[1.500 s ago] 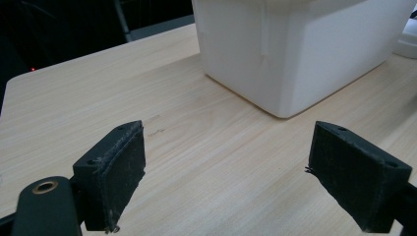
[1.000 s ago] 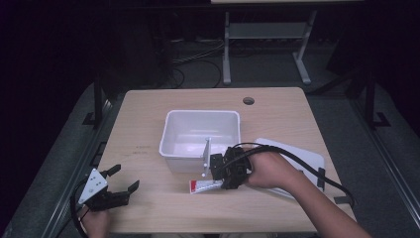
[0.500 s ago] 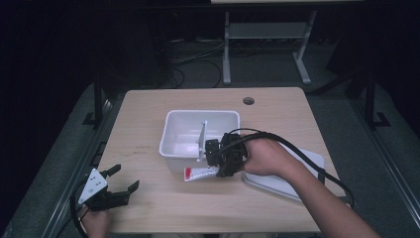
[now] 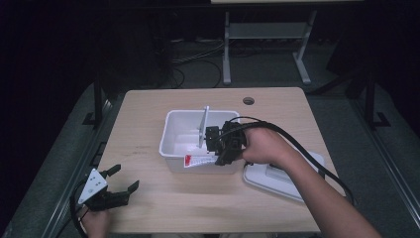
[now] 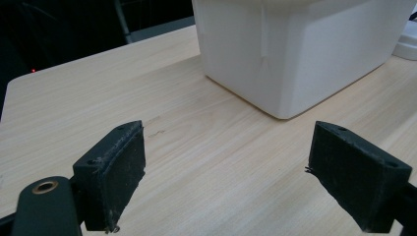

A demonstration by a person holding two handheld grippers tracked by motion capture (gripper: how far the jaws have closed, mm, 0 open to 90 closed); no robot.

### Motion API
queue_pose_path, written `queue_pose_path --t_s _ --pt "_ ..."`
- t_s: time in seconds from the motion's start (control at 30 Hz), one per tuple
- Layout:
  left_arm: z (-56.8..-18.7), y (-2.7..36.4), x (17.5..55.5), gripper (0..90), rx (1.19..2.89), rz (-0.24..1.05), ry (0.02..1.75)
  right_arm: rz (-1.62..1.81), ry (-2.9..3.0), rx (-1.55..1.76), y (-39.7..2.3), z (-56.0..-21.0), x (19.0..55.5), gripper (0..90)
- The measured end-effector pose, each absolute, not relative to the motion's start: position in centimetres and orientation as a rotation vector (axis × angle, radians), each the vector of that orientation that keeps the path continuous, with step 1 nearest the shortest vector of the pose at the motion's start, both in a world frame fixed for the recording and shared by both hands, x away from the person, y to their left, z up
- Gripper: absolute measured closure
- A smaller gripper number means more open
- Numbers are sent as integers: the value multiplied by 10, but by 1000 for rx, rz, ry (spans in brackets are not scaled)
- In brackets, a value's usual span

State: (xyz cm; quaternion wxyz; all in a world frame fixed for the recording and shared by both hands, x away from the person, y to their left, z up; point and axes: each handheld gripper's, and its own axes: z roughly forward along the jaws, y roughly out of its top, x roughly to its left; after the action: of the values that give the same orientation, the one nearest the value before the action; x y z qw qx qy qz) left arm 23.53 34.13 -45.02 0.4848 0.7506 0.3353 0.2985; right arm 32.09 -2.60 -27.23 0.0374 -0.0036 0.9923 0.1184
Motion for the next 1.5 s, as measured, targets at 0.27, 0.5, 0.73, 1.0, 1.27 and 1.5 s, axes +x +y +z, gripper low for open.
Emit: queue_pose_path --t_s 0.27,0.5,0.73,1.0,1.27,1.5 --pt "-450 342 235 135 1826 725 817 361 3039 16 -26 -274 332 698" --pt "-450 341 235 135 1819 723 819 351 3037 24 -22 -274 337 698" --pt "-450 342 235 135 1818 723 819 342 3037 39 -19 -275 344 698" --pt "-451 342 235 135 1817 723 818 332 3040 58 -18 -279 352 698" --pt "-451 341 235 136 1817 721 817 331 3040 73 -19 -281 359 697" --pt "-451 342 235 135 1816 721 817 322 3044 94 -20 -284 364 697"
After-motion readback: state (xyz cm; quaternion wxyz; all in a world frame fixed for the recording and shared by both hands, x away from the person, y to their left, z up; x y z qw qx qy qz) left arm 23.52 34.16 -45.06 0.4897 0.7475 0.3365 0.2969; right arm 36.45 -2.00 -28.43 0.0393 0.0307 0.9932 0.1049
